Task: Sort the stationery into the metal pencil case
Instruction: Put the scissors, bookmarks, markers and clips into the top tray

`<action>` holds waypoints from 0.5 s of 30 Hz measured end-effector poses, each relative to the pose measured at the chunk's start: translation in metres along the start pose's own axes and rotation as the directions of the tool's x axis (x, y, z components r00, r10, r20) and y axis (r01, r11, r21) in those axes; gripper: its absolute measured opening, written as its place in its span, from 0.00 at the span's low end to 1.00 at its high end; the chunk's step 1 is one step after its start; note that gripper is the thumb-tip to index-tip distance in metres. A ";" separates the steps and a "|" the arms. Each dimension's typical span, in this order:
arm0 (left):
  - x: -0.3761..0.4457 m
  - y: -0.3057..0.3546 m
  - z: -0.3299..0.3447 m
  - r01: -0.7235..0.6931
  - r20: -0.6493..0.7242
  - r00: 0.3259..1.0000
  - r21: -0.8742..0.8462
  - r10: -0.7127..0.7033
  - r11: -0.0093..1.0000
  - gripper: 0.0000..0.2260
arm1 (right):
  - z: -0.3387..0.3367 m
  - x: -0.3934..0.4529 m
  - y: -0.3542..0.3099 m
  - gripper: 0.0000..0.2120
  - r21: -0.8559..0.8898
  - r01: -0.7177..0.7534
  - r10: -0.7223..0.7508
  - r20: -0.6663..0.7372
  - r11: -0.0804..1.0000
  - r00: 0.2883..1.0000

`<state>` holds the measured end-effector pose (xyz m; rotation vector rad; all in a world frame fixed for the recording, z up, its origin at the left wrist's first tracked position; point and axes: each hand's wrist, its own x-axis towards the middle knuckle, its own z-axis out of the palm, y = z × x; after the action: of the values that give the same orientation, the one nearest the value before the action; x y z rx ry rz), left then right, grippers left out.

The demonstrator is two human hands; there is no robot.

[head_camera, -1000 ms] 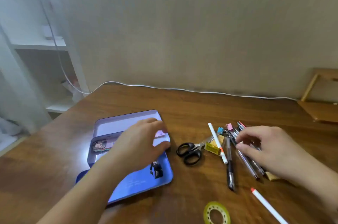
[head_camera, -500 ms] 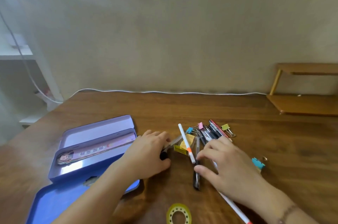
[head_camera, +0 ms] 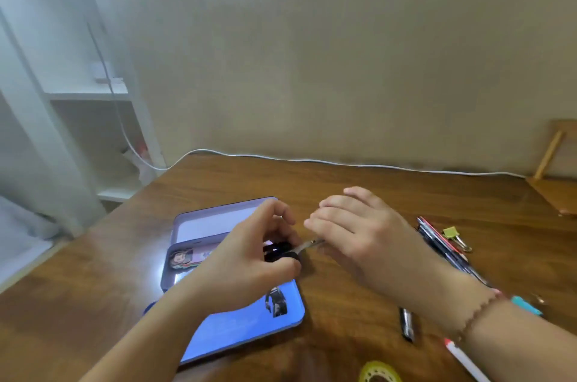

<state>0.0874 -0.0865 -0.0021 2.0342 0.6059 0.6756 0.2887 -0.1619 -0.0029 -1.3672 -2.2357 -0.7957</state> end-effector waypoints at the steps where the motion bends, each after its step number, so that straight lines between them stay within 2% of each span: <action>1: -0.004 -0.004 -0.008 0.036 -0.008 0.999 -0.117 -0.037 0.993 0.15 | 0.009 0.012 -0.004 0.09 0.028 0.037 -0.037 0.001 0.999 0.999; 2: -0.008 -0.011 -0.017 0.063 -0.029 0.997 -0.173 -0.069 0.983 0.16 | 0.017 0.023 -0.009 0.08 0.082 0.067 -0.070 0.038 0.994 0.997; 4: -0.015 -0.025 -0.035 0.086 -0.070 0.993 -0.133 -0.096 0.987 0.19 | 0.031 0.044 -0.021 0.08 0.233 0.062 -0.105 0.175 0.971 0.979; 6: -0.025 -0.039 -0.052 0.094 -0.072 0.993 0.032 -0.091 0.995 0.20 | 0.048 0.061 -0.030 0.11 0.348 -0.021 -0.084 0.283 0.937 0.956; 8: -0.036 -0.053 -0.068 0.095 -0.084 0.993 0.216 -0.078 0.972 0.23 | 0.070 0.074 -0.030 0.12 0.418 -0.127 -0.007 0.303 0.900 0.953; 10: -0.047 -0.067 -0.083 0.123 -0.130 0.989 0.437 -0.073 0.891 0.33 | 0.091 0.084 -0.027 0.12 0.437 -0.215 0.063 0.335 0.873 0.940; 12: -0.055 -0.079 -0.092 0.187 -0.155 0.981 0.567 -0.119 0.802 0.45 | 0.105 0.090 -0.027 0.12 0.444 -0.244 0.058 0.393 0.862 0.918; 13: -0.058 -0.084 -0.095 0.217 -0.160 0.975 0.587 -0.151 0.780 0.48 | 0.110 0.091 -0.029 0.13 0.452 -0.246 0.035 0.425 0.857 0.904; 15: -0.062 -0.093 -0.099 0.255 -0.173 0.966 0.542 -0.191 0.801 0.50 | 0.118 0.093 -0.034 0.14 0.453 -0.228 -0.018 0.477 0.862 0.879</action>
<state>-0.0381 -0.0217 -0.0506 2.4138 1.2087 0.5026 0.2120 -0.0350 -0.0451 -1.5025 -2.4343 0.1958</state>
